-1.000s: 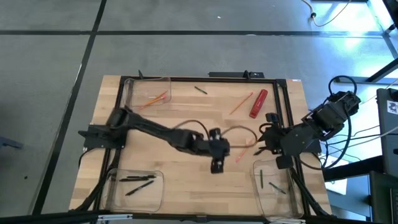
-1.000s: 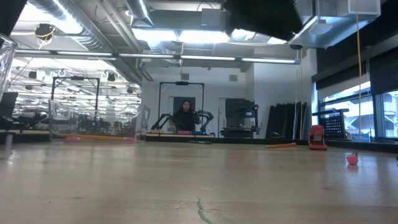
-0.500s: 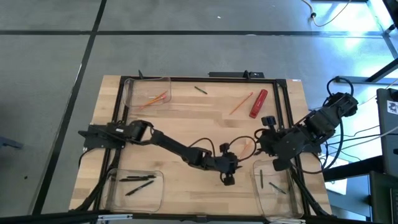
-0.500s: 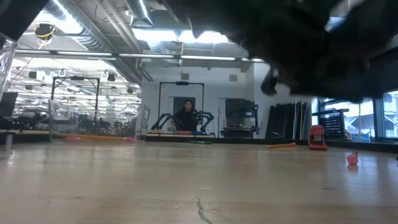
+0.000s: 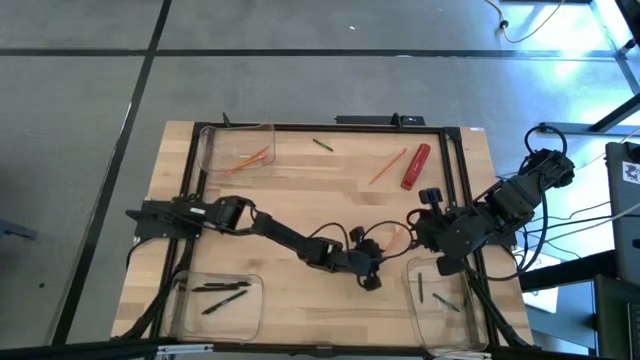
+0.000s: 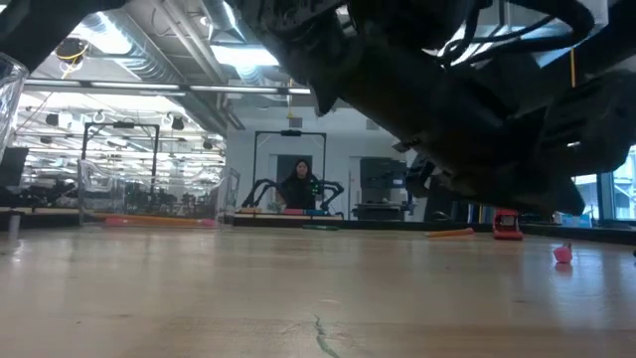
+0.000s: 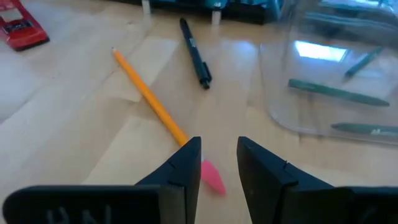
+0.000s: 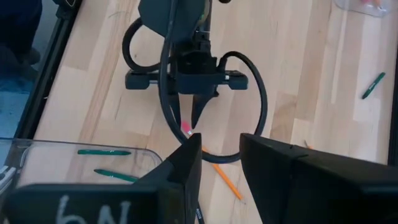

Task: Sort crayons/erasers/pens/pencils in bins
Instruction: Put the orange pencil into the top transparent bin

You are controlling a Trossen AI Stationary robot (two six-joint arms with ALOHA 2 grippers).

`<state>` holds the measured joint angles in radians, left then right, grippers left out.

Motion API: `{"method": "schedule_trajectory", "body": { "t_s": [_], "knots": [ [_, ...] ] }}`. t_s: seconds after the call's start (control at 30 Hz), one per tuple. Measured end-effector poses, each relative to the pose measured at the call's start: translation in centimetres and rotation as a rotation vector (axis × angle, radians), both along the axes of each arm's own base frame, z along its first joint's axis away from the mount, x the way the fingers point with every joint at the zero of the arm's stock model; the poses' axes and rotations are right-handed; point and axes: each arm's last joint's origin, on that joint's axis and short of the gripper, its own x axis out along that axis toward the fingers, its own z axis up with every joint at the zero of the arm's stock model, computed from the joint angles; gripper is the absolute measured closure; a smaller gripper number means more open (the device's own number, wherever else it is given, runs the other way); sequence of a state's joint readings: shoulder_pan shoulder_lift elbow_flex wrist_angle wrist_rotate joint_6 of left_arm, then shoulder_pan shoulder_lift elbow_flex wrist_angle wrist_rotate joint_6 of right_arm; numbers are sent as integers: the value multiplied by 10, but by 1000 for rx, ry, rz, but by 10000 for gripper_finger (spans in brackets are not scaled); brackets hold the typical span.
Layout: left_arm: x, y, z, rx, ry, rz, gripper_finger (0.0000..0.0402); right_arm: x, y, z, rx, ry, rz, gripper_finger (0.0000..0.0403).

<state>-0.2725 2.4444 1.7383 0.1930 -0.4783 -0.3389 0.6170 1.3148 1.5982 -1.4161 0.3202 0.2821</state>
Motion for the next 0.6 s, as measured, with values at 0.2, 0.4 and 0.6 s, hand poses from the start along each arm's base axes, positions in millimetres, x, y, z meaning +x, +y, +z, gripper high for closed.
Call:
{"method": "schedule_trajectory", "body": {
  "t_s": [0.2,0.4,0.6],
  "knots": [
    [1,1,-7,-9,-5,6,305,0,0,0,4,3,3,292],
    [1,1,-12,-5,13,6,305,0,0,0,4,4,3,292],
    [1,1,-12,-12,9,10,305,0,0,0,4,4,3,292]
  ]
}}
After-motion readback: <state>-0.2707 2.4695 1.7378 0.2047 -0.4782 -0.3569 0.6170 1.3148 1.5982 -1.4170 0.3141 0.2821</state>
